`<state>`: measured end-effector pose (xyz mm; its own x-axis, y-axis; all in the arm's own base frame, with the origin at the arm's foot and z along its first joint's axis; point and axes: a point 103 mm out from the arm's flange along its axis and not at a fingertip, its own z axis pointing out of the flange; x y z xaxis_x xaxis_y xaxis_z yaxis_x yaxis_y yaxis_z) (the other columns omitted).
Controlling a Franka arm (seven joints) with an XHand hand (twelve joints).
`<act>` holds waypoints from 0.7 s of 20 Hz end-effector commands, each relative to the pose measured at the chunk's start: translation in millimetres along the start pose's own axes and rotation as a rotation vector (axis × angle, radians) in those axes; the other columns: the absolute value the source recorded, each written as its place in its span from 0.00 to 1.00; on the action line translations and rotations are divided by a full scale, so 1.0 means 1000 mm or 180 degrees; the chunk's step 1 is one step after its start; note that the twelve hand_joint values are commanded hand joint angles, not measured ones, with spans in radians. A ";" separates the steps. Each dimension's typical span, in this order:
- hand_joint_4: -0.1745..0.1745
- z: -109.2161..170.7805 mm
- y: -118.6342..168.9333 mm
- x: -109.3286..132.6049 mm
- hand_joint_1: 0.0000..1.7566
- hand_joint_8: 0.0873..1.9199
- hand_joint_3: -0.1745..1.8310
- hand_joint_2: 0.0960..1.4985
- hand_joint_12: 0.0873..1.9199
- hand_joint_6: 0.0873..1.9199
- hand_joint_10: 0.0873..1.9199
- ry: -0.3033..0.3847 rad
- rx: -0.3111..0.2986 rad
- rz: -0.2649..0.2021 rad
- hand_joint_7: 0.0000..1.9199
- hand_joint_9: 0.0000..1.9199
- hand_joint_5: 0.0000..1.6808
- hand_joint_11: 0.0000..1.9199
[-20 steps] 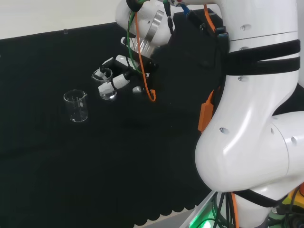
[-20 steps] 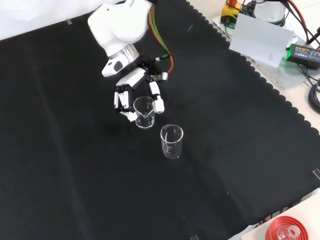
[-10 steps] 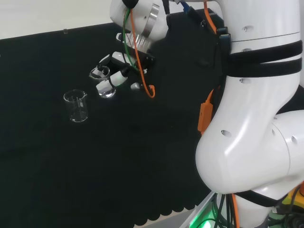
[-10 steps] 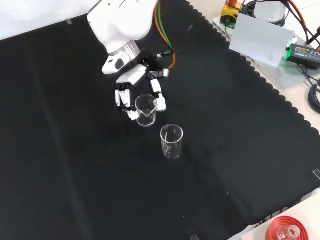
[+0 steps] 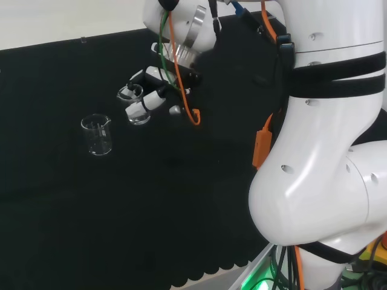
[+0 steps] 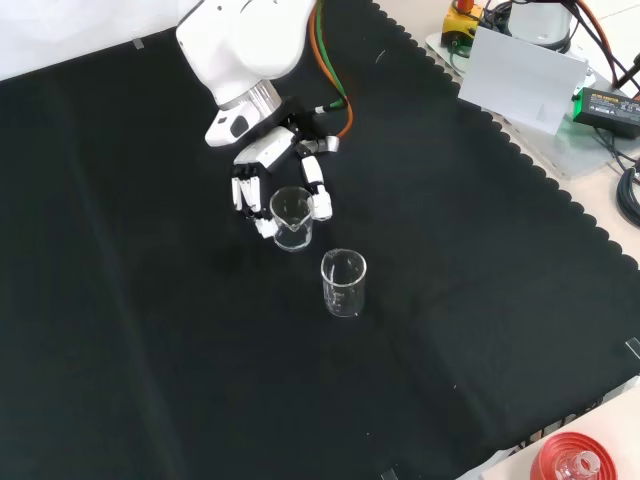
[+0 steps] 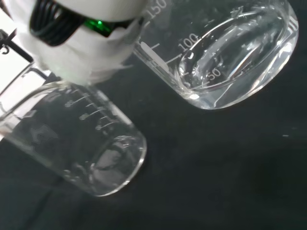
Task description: Pick up the beaker on the right.
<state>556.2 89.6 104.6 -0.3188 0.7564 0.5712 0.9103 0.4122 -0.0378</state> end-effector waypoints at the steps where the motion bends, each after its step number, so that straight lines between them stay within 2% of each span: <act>1: 0.92 0.005 0.001 -0.002 0.65 0.00 0.33 0.45 0.52 0.21 0.02 -0.0028 0.0023 0.0015 0.84 0.73 0.80 0.48; 9: 0.88 -0.012 -0.006 0.007 0.65 0.00 0.34 0.44 0.51 0.22 0.01 -0.0144 0.0046 -0.0078 0.84 0.73 0.80 0.48; 14: 0.87 -0.023 -0.014 0.017 0.65 0.00 0.34 0.44 0.51 0.22 0.01 -0.0289 0.0106 -0.0093 0.84 0.73 0.80 0.49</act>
<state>551.6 86.4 123.2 -0.3563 0.7707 0.5283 0.8975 0.4395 -0.0359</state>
